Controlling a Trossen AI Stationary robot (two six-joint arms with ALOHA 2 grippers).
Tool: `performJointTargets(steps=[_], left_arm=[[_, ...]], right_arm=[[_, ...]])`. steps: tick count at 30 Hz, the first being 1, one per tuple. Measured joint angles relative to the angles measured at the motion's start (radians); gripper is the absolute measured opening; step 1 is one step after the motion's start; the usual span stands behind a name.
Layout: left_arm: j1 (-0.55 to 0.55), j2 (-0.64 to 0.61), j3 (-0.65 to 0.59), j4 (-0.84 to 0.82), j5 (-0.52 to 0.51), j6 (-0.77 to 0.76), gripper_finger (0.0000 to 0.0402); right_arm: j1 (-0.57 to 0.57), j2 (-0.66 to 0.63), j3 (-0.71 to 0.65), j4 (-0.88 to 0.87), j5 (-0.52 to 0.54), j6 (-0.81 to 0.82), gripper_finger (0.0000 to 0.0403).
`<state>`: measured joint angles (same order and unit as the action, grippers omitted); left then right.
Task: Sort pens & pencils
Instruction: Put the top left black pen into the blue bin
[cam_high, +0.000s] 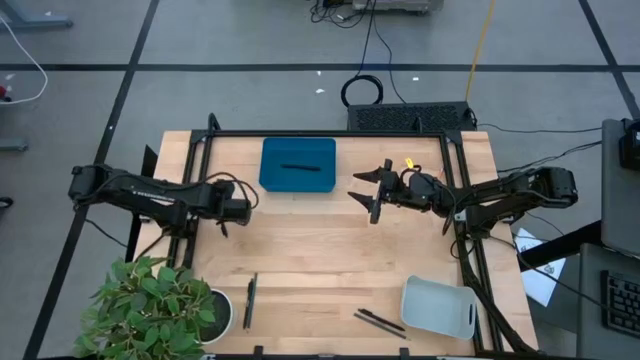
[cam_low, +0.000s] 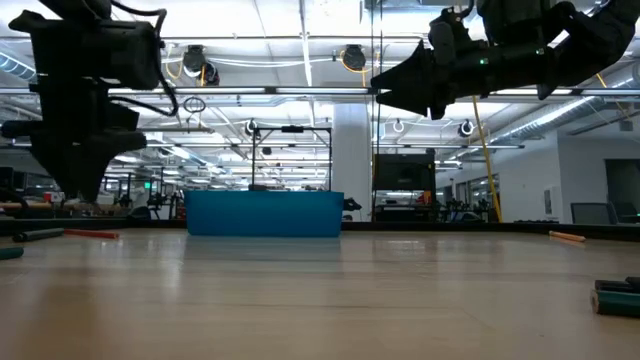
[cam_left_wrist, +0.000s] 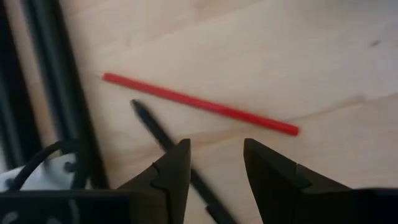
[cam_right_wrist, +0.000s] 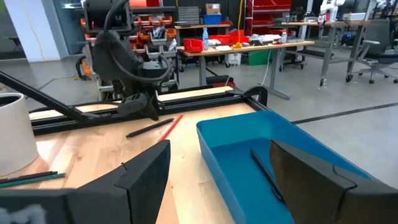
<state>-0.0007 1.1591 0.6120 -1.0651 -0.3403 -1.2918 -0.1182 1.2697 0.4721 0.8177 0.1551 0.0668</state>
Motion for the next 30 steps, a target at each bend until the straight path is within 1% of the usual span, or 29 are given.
performJointTargets(steps=[4,7,9,11,16,22,28,30], left_arm=[[-0.031,0.04,-0.037,0.072,0.003,-0.013,0.0154],[-0.062,0.058,-0.075,0.102,0.084,-0.04,0.0154],[-0.087,0.071,-0.091,0.106,0.111,-0.061,0.0154],[-0.111,0.067,-0.09,0.113,0.104,-0.088,0.0154],[-0.147,0.068,-0.09,0.112,0.04,-0.157,0.0154],[-0.187,0.089,-0.093,0.11,0.061,-0.229,0.0154],[-0.208,0.134,-0.093,0.108,0.065,-0.229,0.0154],[-0.22,0.148,-0.091,0.103,0.085,-0.227,0.0154]], right_arm=[[0.0,0.0,0.0,0.008,0.0,0.0,0.0263],[0.0,0.0,0.0,0.005,0.0,0.0,0.0263],[0.0,0.0,0.0,0.004,0.0,0.0,0.0263],[0.0,0.0,0.0,0.004,0.0,0.0,0.0263],[0.0,0.0,0.0,0.008,0.0,0.0,0.0263],[0.0,0.0,0.0,0.001,0.0,0.0,0.0263],[0.0,0.0,0.0,-0.004,0.0,0.001,0.0263],[0.0,0.0,0.0,-0.005,0.0,0.001,0.0263]])
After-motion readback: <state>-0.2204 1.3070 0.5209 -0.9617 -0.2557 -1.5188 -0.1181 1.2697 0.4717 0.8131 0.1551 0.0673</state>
